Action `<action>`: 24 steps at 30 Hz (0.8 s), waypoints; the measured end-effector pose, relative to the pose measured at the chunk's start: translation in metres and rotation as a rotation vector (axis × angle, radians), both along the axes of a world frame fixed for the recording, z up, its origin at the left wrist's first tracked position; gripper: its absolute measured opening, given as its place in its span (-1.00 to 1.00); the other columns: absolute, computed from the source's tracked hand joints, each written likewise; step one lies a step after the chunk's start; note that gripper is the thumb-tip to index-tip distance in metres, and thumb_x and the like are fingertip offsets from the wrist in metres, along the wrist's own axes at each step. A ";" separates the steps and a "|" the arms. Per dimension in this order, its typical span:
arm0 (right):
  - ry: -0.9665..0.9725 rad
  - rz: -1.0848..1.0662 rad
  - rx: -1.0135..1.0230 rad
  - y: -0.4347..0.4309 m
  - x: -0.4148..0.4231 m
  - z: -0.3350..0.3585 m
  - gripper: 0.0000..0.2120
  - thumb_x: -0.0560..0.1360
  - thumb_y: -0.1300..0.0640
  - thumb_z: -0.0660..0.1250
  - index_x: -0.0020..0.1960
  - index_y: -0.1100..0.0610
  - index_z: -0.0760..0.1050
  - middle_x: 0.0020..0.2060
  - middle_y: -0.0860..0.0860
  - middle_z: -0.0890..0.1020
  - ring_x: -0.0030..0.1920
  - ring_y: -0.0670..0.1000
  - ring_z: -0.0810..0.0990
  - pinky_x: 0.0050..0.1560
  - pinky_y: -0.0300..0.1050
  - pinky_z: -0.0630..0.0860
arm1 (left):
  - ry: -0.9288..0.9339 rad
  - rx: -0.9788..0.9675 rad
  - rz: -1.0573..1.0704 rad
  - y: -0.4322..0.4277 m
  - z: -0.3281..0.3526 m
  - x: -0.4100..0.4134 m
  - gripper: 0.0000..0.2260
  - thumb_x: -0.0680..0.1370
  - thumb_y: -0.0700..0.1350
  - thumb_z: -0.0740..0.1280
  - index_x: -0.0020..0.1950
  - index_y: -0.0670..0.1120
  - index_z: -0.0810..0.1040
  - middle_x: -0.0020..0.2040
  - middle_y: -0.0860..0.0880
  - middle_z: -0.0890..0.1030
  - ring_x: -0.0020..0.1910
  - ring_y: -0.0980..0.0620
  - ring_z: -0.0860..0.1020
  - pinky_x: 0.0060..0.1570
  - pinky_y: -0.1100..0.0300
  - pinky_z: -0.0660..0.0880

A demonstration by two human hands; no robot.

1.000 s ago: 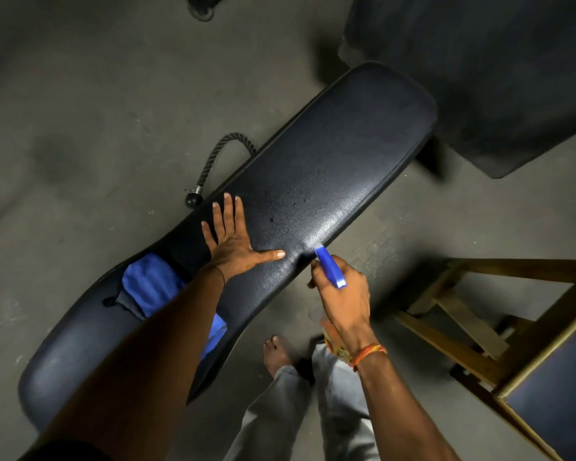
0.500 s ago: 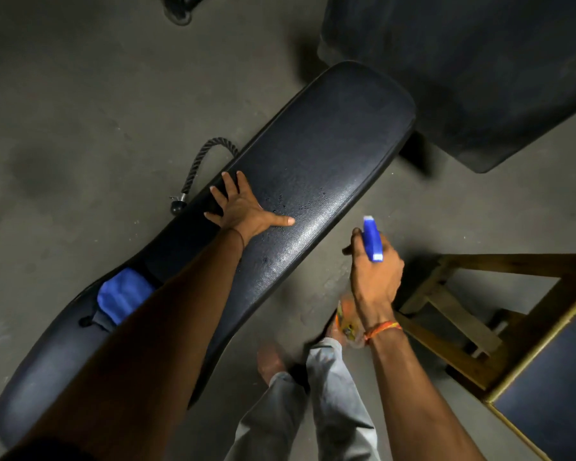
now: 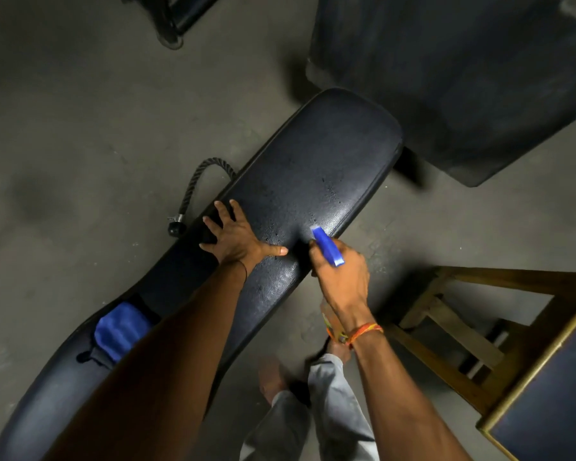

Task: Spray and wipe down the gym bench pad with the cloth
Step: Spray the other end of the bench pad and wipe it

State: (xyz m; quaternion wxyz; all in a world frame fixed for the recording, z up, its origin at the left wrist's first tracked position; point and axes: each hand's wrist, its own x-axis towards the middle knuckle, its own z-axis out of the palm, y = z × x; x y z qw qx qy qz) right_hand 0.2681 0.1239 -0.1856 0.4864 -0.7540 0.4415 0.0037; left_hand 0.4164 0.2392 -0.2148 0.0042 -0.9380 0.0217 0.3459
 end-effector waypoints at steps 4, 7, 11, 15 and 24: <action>-0.002 -0.143 -0.006 -0.019 0.005 0.002 -0.64 0.48 -0.21 0.29 -0.10 0.08 0.59 -0.24 0.11 0.70 -0.14 0.19 0.66 -0.06 0.04 0.57 | 0.000 -0.016 -0.001 0.000 0.001 0.001 0.43 0.11 0.40 0.59 0.65 -0.03 -0.27 0.66 -0.11 -0.25 0.63 -0.32 -0.17 0.39 -0.53 0.13; -0.076 -0.350 -0.001 -0.039 0.010 0.004 -0.68 0.54 -0.11 0.37 -0.20 0.13 0.56 -0.34 0.05 0.64 -0.28 0.08 0.59 -0.22 -0.15 0.48 | 0.001 -0.018 -0.001 0.000 0.000 0.001 0.44 0.09 0.41 0.59 0.65 -0.03 -0.27 0.66 -0.11 -0.25 0.63 -0.32 -0.18 0.39 -0.54 0.12; -0.084 -0.450 -0.066 -0.062 0.017 0.005 -0.67 0.57 -0.06 0.35 -0.17 0.20 0.57 -0.33 0.09 0.66 -0.28 0.10 0.59 -0.31 -0.25 0.40 | -0.006 -0.016 -0.005 0.000 0.000 0.000 0.43 0.10 0.41 0.58 0.65 -0.03 -0.26 0.66 -0.11 -0.24 0.63 -0.32 -0.18 0.39 -0.55 0.12; -0.034 -0.504 -0.116 -0.070 0.016 0.002 -0.68 0.56 -0.10 0.32 -0.10 0.17 0.58 -0.26 0.11 0.69 -0.19 0.15 0.62 -0.18 -0.08 0.41 | -0.009 -0.006 -0.008 -0.001 0.001 0.000 0.44 0.09 0.42 0.58 0.65 -0.03 -0.26 0.66 -0.10 -0.24 0.63 -0.31 -0.18 0.38 -0.54 0.13; 0.032 -0.289 -0.059 -0.022 -0.014 -0.004 -0.50 0.39 -0.31 0.16 -0.14 0.12 0.55 -0.31 0.09 0.69 -0.20 0.19 0.67 -0.12 0.00 0.58 | -0.005 -0.002 -0.014 0.000 0.000 0.000 0.44 0.09 0.42 0.58 0.65 -0.02 -0.28 0.66 -0.11 -0.25 0.62 -0.32 -0.19 0.39 -0.54 0.13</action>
